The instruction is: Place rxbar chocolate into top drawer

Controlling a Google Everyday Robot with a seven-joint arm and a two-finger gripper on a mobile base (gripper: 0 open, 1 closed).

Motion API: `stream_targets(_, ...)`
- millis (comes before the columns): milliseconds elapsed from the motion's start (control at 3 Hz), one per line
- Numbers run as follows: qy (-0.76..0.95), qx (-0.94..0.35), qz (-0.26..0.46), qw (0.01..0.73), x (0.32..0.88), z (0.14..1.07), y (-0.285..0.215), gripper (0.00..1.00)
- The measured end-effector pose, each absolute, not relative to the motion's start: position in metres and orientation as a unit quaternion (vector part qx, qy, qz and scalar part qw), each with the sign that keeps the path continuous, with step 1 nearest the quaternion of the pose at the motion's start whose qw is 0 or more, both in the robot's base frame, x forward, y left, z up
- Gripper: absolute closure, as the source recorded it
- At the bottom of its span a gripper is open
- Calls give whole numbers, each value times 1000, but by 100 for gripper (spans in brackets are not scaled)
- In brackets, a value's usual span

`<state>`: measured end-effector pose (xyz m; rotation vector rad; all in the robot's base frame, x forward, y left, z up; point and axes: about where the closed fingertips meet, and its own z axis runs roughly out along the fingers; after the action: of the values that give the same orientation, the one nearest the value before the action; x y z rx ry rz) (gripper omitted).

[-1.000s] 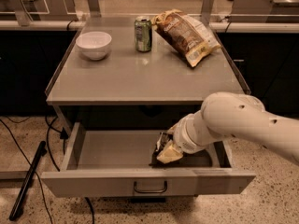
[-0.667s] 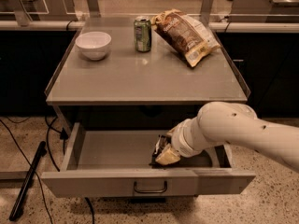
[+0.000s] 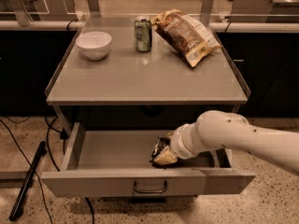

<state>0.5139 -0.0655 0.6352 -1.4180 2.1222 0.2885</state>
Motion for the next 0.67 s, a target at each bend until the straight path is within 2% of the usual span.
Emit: stream_targets(667,806,-489,169,287,527,607,-69,100)
